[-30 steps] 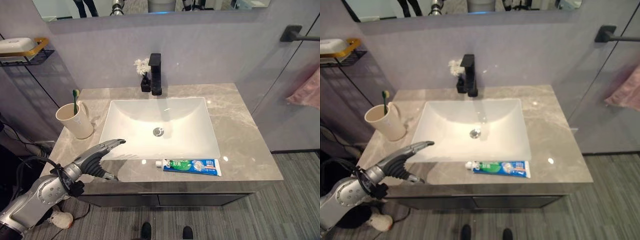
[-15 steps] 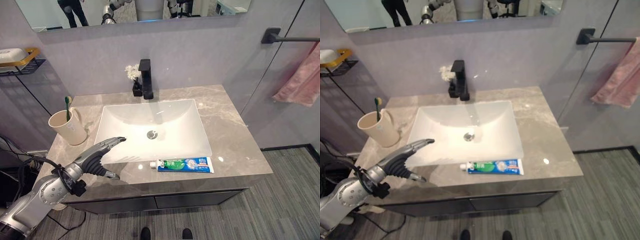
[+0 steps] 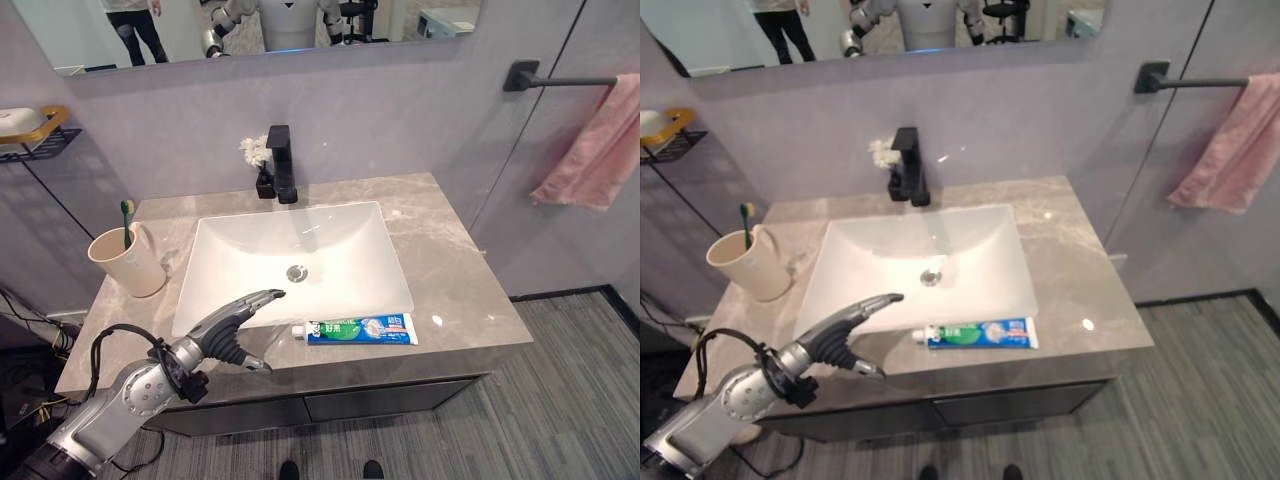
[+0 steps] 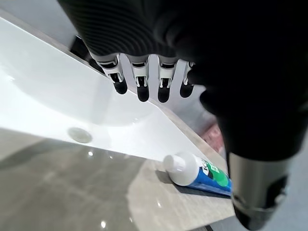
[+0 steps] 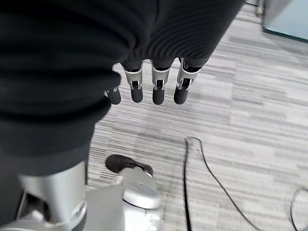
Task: Put brush and paste in cup on sink, flatten towel.
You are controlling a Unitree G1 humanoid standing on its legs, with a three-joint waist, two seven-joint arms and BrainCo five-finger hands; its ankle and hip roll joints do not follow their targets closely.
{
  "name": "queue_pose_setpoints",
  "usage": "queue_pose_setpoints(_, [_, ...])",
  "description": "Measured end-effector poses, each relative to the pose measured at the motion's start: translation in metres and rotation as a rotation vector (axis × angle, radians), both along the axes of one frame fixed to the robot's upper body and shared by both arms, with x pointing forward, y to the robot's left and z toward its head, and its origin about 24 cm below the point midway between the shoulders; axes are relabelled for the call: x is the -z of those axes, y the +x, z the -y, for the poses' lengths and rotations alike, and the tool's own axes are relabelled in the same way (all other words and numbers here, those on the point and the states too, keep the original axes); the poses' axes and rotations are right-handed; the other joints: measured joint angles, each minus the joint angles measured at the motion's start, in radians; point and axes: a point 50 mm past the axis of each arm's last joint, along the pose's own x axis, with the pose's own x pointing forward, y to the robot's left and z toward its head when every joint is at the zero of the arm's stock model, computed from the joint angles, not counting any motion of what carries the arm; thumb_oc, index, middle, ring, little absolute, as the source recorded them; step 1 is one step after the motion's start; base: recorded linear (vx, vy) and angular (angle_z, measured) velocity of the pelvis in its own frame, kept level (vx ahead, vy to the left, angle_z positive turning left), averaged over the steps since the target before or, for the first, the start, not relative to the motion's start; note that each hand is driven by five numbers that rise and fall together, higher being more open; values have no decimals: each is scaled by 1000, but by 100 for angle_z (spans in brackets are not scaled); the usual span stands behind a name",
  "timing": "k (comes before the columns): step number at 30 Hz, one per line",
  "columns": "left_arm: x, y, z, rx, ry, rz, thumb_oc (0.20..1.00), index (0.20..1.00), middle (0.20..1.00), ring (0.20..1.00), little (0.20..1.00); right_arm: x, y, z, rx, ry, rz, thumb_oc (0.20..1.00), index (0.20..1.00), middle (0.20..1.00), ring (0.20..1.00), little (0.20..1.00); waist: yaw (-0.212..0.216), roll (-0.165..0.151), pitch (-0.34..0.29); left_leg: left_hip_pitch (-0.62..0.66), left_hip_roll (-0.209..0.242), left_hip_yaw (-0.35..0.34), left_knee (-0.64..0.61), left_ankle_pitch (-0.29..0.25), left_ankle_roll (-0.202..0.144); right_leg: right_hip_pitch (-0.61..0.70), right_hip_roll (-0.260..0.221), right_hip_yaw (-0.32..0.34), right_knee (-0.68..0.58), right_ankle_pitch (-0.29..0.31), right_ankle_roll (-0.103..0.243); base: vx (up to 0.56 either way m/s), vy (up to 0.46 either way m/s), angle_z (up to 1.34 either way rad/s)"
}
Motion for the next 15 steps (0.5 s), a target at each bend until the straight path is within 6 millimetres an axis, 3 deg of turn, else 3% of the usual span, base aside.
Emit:
queue_pose_setpoints(6, [-7,6,2,13,7,26,1000,1000,1000,1000,1000,-2,-19,7,85,-22,-41,1000,1000,1000,1000,1000,-29,25,10,2,2,41,0,-8,2,-16,1,36,0,2,0,8,-13,-19])
queue_pose_setpoints(11, [-9,9,6,26,6,33,1000,1000,1000,1000,1000,-2,-29,8,95,-27,-68,1000,1000,1000,1000,1000,-45,23,21,17,3,72,-1,-21,2,-19,3,65,0,4,4,7,-11,-18])
queue_pose_setpoints(15, [-7,9,12,57,8,21,1000,1000,1000,1000,1000,-2,-26,9,118,-26,-52,1000,1000,1000,1000,1000,-55,18,29,16,2,81,-1,-27,1,-25,3,77,0,1,4,20,-15,-7])
